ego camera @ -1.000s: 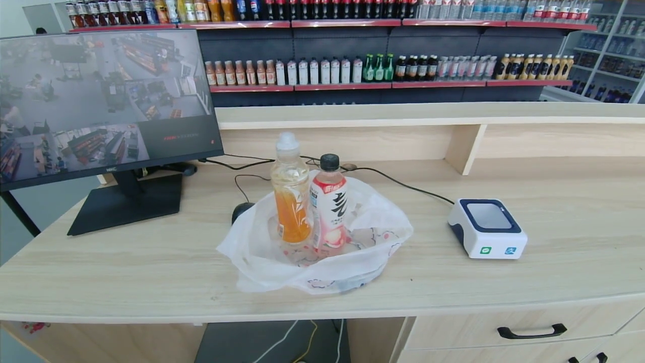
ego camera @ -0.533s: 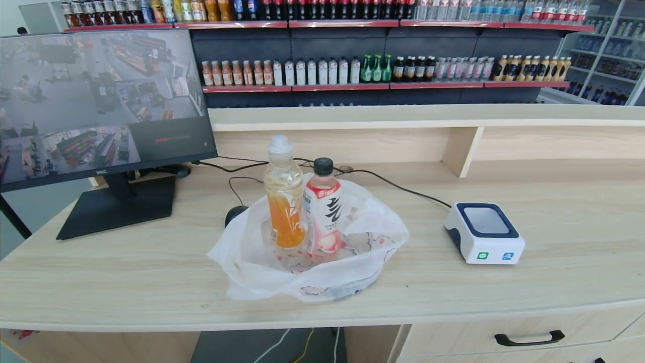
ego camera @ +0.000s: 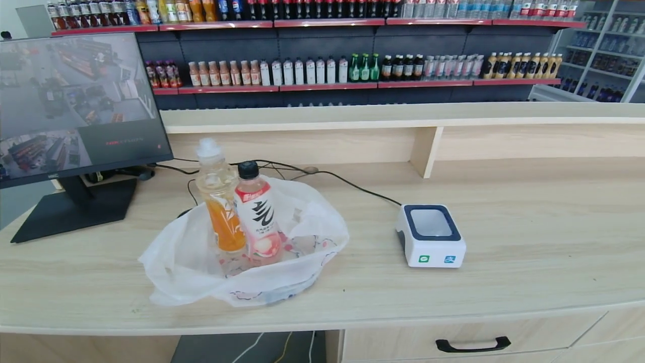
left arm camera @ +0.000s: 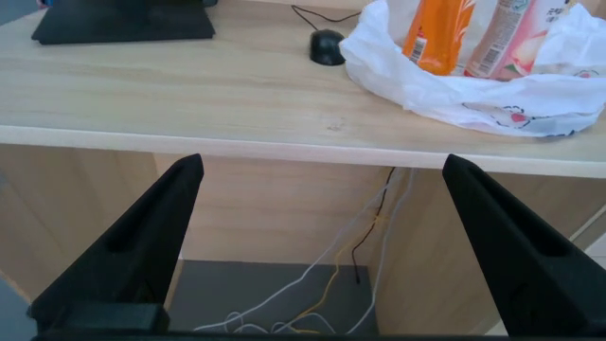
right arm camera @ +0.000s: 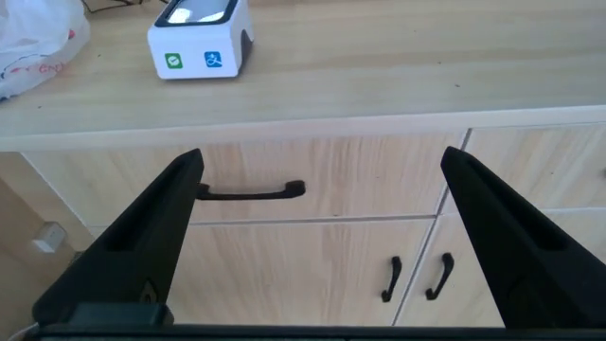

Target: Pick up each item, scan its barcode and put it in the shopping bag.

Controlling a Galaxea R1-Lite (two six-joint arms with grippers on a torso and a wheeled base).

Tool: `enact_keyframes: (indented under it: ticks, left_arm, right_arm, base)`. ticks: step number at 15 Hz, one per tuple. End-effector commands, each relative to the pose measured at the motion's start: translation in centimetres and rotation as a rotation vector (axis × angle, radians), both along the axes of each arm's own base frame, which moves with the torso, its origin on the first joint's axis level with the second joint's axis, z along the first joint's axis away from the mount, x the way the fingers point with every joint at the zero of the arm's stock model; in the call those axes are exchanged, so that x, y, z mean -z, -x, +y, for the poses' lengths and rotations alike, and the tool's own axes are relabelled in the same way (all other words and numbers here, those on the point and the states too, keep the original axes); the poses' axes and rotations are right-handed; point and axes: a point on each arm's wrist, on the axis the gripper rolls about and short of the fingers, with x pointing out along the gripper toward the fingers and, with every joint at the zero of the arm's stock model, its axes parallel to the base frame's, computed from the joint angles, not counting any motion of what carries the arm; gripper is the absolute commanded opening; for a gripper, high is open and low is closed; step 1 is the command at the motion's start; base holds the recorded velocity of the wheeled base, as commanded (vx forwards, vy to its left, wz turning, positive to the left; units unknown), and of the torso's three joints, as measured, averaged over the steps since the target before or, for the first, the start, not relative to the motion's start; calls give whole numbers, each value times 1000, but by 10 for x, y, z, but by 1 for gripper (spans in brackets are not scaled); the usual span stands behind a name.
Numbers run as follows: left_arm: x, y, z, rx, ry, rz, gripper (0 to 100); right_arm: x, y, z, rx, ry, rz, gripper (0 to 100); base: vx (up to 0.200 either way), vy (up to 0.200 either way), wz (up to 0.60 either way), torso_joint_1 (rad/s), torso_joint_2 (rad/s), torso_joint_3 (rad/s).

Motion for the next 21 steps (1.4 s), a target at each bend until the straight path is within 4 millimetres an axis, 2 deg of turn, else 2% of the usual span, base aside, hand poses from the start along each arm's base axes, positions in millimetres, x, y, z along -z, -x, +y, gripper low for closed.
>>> enact_keyframes:
  ticks: [1,5,21]
  left_arm:
    - [0,0,0,0,0,0,100]
    - [0,0,0,0,-1,0,100]
    - [0,0,0,0,-1,0,100]
  right_arm:
    - [0,0,0,-1,-1,2,100]
    - [0,0,0,-1,-1,2,100]
    - [0,0,0,-1,2,3,100]
  base:
    - [0,-200,0,2,7,-2]
    - [0,-200,0,0,1,4]
    - [0,0,0,0,0,0]
